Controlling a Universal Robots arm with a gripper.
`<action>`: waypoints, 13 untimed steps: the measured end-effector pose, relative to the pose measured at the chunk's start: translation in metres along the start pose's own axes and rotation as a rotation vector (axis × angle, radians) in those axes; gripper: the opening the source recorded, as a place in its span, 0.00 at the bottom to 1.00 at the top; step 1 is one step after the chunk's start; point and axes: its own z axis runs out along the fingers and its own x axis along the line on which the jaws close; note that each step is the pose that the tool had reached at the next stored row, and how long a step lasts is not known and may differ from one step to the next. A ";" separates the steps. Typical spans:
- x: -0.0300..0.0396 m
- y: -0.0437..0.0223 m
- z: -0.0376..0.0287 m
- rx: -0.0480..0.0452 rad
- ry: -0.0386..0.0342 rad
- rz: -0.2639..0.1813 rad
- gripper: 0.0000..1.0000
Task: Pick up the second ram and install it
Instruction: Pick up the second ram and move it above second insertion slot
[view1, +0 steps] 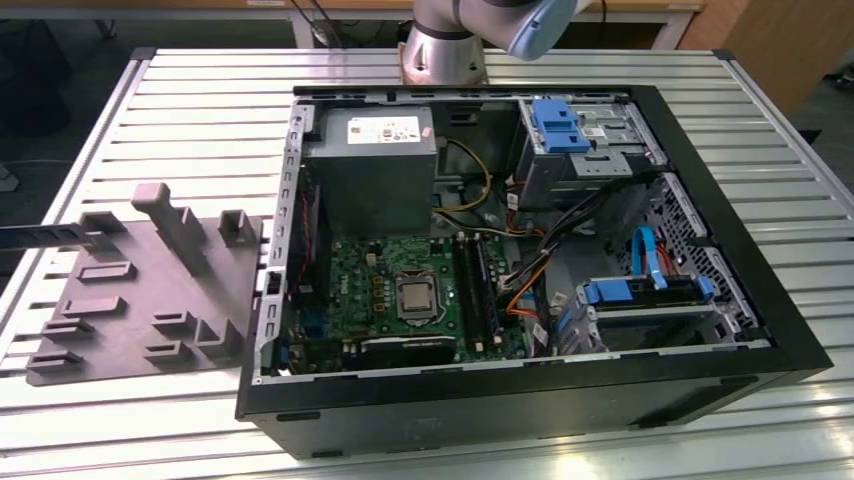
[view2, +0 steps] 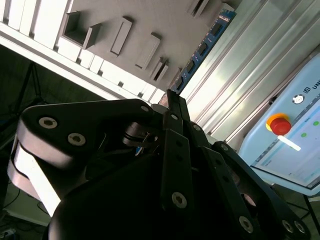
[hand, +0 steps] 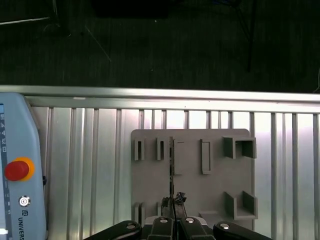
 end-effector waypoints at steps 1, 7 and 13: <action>0.0000 0.0000 -0.0004 0.0001 0.0000 0.000 0.11; -0.0001 0.0001 -0.0033 -0.0001 0.0000 0.000 0.11; -0.0003 0.0003 -0.0075 0.0000 0.0000 0.000 0.11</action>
